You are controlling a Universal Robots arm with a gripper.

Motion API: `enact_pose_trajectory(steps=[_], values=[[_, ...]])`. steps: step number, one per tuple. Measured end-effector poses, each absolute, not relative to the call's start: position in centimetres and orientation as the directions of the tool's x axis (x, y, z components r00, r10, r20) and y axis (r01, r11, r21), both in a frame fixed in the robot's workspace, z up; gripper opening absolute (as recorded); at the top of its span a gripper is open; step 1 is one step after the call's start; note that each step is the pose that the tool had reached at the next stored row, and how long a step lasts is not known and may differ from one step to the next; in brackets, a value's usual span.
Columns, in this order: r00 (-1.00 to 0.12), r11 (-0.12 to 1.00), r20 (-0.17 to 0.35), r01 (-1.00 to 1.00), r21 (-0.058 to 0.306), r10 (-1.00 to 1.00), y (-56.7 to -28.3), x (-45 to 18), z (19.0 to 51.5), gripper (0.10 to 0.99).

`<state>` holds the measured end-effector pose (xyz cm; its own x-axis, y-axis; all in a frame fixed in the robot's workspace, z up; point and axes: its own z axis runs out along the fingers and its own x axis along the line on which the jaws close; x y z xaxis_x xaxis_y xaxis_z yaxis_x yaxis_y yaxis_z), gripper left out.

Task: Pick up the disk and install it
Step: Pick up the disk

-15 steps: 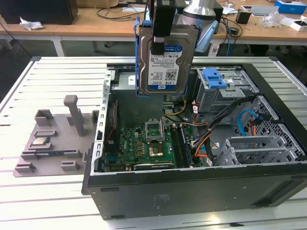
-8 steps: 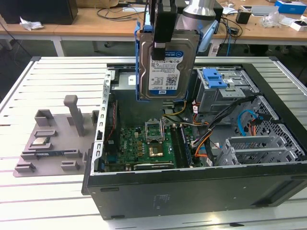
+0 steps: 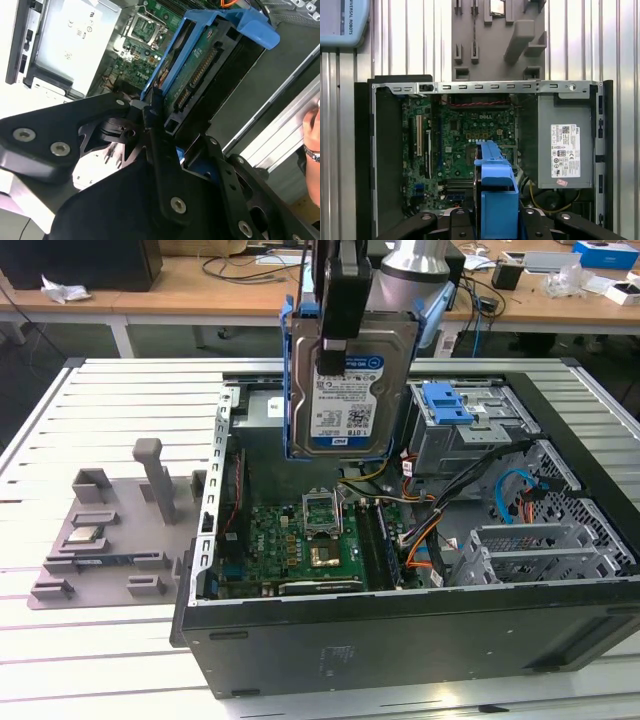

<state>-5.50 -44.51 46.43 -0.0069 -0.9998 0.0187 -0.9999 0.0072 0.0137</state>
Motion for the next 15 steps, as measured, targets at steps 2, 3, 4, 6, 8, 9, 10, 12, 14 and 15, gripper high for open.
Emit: enact_pose_trajectory(steps=[2,3,4,6,8,9,10,12,14,15], values=[[-0.007,0.007,0.019,-1.0,0.014,-1.0,-44.9,-5.5,46.4,0.361],[-0.007,0.007,0.019,-1.0,0.014,-1.0,-45.1,-5.5,46.3,0.361],[-0.007,0.007,0.019,-1.0,0.014,-1.0,-45.4,-5.5,46.3,0.361],[-0.007,0.007,0.02,-1.0,0.014,-1.0,-46.0,-5.5,46.3,0.361],[-0.007,0.007,0.021,-1.0,0.014,-1.0,-46.8,-5.5,46.2,0.361],[-0.007,0.007,0.021,-1.0,0.014,-1.0,-47.0,-5.5,46.2,0.361],[-0.007,0.007,0.022,-1.0,0.014,-1.0,-47.5,-5.5,46.2,0.361],[-0.007,0.007,0.024,-1.0,0.014,-1.0,-48.7,-5.5,46.2,0.361],[-0.007,0.007,0.025,-1.0,0.014,-1.0,-50.0,-5.5,46.1,0.361],[-0.007,0.007,0.026,-1.0,0.014,-1.0,-50.5,-5.5,46.1,0.361]])
